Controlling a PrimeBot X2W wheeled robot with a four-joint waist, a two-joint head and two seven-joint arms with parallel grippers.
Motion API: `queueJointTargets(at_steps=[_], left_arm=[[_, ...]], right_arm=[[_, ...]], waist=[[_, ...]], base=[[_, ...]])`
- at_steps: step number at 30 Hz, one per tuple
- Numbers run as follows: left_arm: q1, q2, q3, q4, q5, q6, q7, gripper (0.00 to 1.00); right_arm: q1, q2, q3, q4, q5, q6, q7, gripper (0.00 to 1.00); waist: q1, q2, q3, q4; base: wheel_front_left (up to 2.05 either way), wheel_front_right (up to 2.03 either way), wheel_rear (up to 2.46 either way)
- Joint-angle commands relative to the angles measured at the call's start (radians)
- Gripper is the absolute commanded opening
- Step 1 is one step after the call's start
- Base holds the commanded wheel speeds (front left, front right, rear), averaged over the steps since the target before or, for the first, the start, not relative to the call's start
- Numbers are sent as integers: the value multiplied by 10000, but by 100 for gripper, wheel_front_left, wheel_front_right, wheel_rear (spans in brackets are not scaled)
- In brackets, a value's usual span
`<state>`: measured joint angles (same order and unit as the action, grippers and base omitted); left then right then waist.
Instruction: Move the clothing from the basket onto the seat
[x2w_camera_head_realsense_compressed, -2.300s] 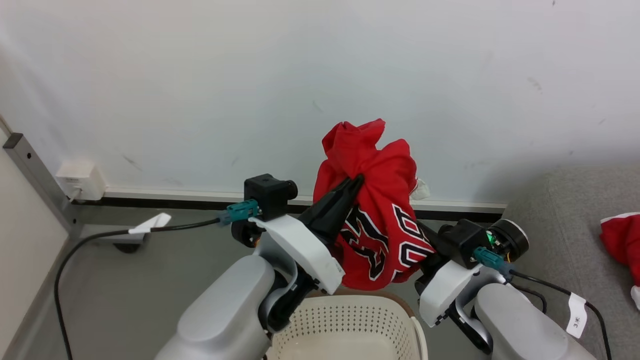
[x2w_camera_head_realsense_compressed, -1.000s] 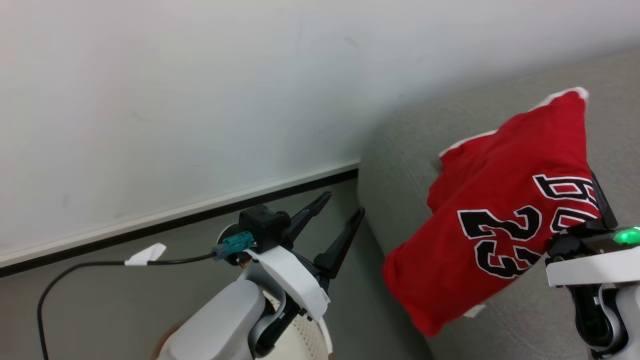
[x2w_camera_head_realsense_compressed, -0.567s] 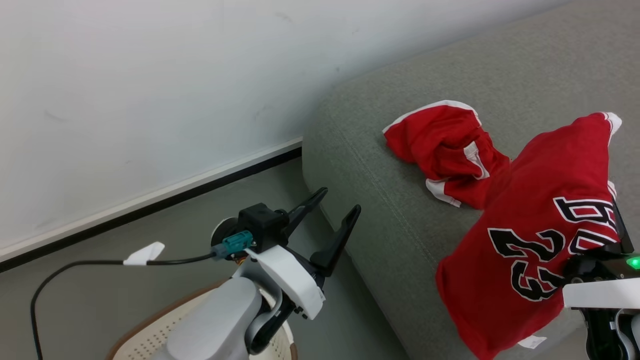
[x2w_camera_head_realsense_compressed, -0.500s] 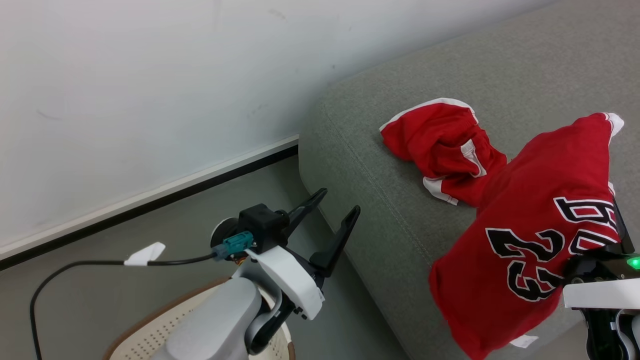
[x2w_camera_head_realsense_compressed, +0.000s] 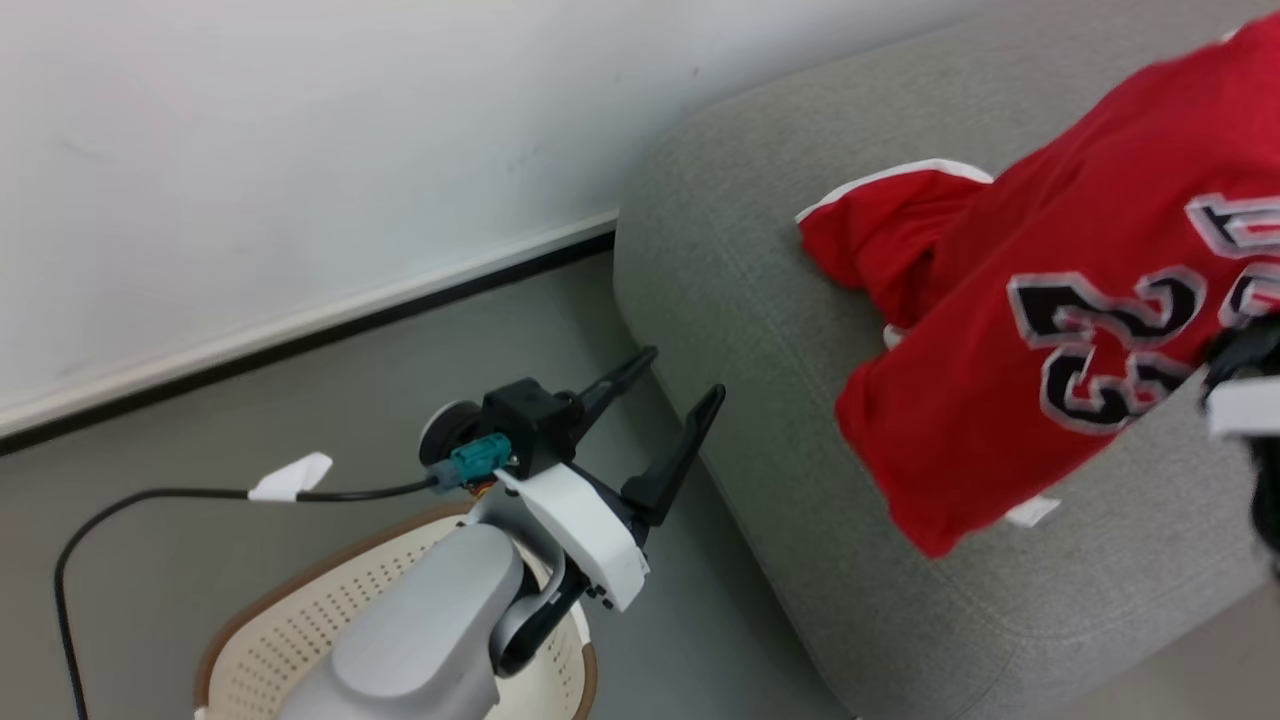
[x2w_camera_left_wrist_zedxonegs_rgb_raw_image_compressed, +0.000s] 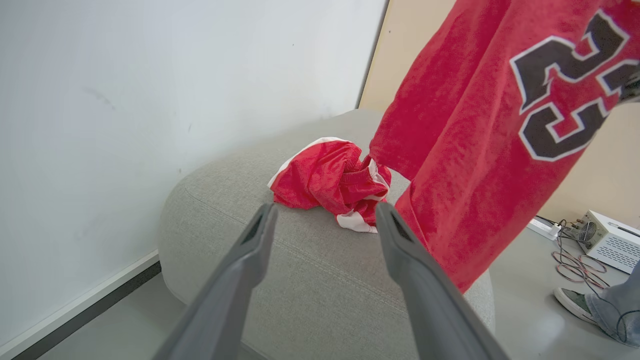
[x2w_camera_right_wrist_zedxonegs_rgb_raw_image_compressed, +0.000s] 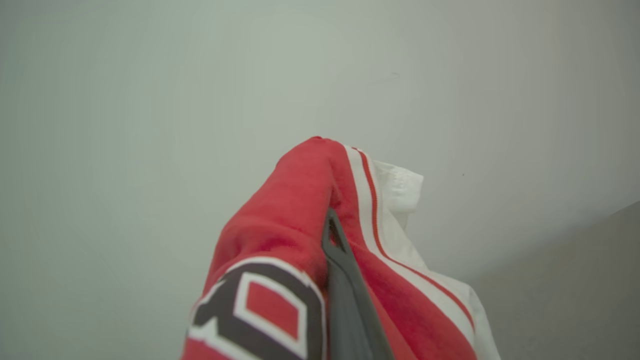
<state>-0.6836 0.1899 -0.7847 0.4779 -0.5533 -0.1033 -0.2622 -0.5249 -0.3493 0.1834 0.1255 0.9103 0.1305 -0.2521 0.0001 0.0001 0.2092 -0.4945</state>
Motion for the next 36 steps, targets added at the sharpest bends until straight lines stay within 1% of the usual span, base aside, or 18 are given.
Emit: queueJointTargets(at_steps=[1,5,10,12,15,18,20,22,28,29,30,35,36], left_arm=[[-169,97,-6,-37,198,35,63,100],[-579,127,-13,-206,262,54,206,100],[-1016,270,-69,-507,478,79,313,100],[-1183,342,-92,-619,557,96,382,100],[-1385,379,-91,-785,589,132,552,100],[-1627,383,-115,-992,675,180,702,100],[-1745,422,-122,-1084,722,223,785,100],[-1852,444,-138,-1136,780,252,851,100],[-1988,469,-176,-1129,795,292,866,100],[-1995,472,-174,-1117,782,304,849,100],[-1995,472,-174,-1117,782,304,849,100],[-1907,466,-139,-1006,628,327,749,100],[-1875,461,-134,-964,607,338,741,100]], right_arm=[[-621,-342,-34,194,270,6,89,0],[-2062,-1086,29,781,618,6,347,0],[-3816,-2092,-314,1785,982,6,654,0],[-4407,-2470,-513,2340,876,6,678,0],[-5144,-2866,-779,3219,710,6,633,0],[-5614,-3149,-765,4043,596,6,823,0],[-5829,-3220,-502,4610,481,6,1068,0],[-5901,-3212,17,5214,204,6,1395,0],[-5997,-2717,1426,6946,71,6,2833,0],[-6003,-2642,1685,7118,116,6,3140,0],[-6003,-2642,1685,7118,116,6,3140,0],[-5818,-2437,2745,7517,604,4,4870,0],[-5766,-2406,2956,7645,646,6,5297,18]], waist=[[-1,-1,433,335],[-1,-1,1118,817],[-1,-1,1998,1297],[-1,-1,2360,1453],[-1,-1,2861,1642],[-1,-1,3413,1830],[-1,-1,3736,1915],[-1,-1,3995,1977],[-1,-1,4275,2160],[-1,-1,4268,2189],[-1,-1,4268,2189],[-1,-1,4060,2238],[-1,-1,4005,2224]], base=[[0,0,0],[0,0,0],[0,0,0],[0,0,0],[0,0,0],[0,0,0],[0,0,0],[0,0,0],[0,0,0],[0,0,0],[0,0,0],[0,0,0],[0,0,0]])
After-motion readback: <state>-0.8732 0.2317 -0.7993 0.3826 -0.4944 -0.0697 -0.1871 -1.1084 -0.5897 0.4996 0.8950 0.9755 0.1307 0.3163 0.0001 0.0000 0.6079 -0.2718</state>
